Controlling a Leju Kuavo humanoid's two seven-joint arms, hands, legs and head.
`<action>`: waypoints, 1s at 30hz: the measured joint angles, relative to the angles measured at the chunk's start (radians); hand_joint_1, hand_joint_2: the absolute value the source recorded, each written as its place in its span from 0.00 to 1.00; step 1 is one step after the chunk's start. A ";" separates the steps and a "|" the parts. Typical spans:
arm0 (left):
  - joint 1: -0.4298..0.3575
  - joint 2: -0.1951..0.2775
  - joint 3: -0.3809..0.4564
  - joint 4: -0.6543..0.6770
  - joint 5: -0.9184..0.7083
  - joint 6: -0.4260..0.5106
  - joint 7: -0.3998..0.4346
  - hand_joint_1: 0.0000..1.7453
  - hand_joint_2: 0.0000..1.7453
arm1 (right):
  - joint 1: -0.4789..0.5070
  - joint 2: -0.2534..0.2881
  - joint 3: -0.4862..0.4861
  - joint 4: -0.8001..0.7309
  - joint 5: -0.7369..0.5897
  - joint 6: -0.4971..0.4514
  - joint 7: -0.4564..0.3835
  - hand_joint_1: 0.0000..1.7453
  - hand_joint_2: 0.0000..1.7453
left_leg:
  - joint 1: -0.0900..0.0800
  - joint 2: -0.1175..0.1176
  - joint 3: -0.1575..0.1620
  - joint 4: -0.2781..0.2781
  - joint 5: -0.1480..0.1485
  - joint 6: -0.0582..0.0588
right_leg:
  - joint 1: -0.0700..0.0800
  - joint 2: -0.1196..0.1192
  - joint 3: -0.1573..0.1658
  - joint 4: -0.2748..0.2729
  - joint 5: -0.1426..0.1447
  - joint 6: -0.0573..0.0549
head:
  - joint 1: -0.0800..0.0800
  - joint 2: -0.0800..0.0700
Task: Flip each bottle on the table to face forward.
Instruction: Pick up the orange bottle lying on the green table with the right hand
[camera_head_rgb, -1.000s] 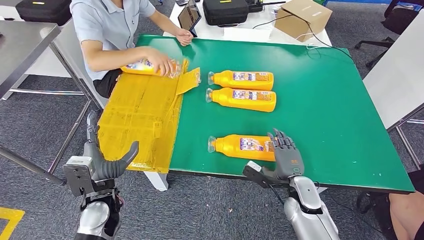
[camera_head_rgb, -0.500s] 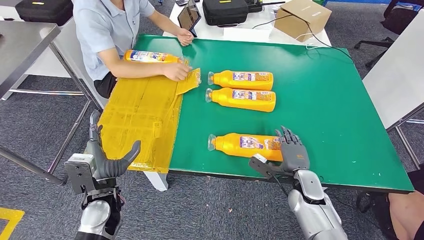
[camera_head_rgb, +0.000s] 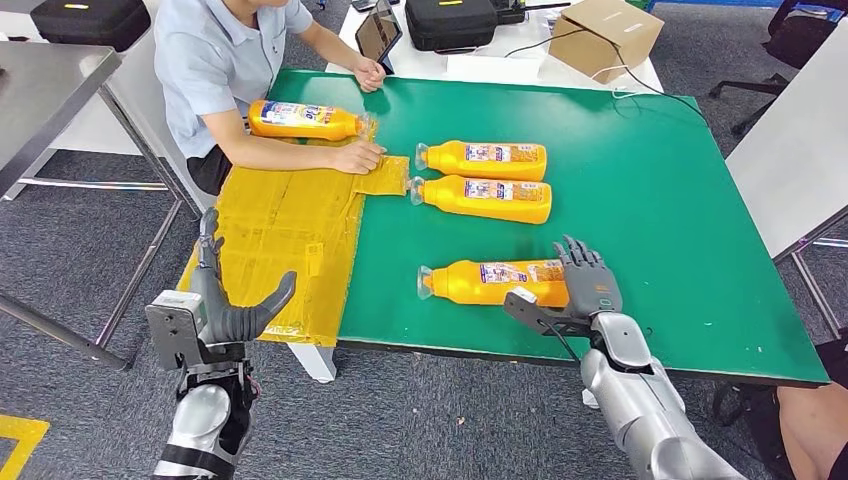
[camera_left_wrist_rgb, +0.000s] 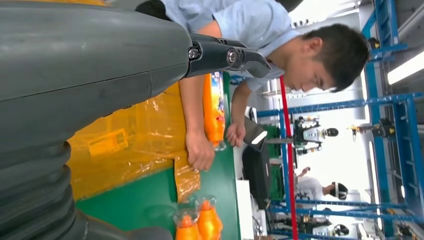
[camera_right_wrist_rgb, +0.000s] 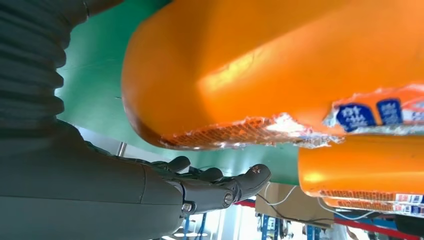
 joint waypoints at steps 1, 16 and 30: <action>-0.003 0.000 -0.001 0.003 0.002 -0.001 0.000 0.00 1.00 | -0.006 0.002 0.000 0.011 -0.004 0.003 -0.009 0.71 1.00 | 0.000 0.000 0.000 0.000 0.000 0.000 | 0.000 0.000 0.000 0.000 0.000 0.000 | 0.000 0.000; -0.093 0.000 -0.036 0.115 0.051 -0.029 -0.012 0.00 1.00 | -0.079 0.045 -0.003 0.163 -0.124 0.101 -0.207 1.00 1.00 | 0.000 0.001 0.003 0.000 0.000 0.000 | 0.000 0.000 0.001 0.000 0.000 0.000 | 0.000 0.000; -0.114 0.000 -0.051 0.156 0.062 -0.031 -0.024 0.00 1.00 | -0.106 0.053 -0.001 0.201 -0.122 0.123 -0.220 1.00 1.00 | 0.000 0.005 0.007 0.000 0.000 0.000 | 0.000 0.001 0.005 0.000 0.000 0.000 | 0.000 0.000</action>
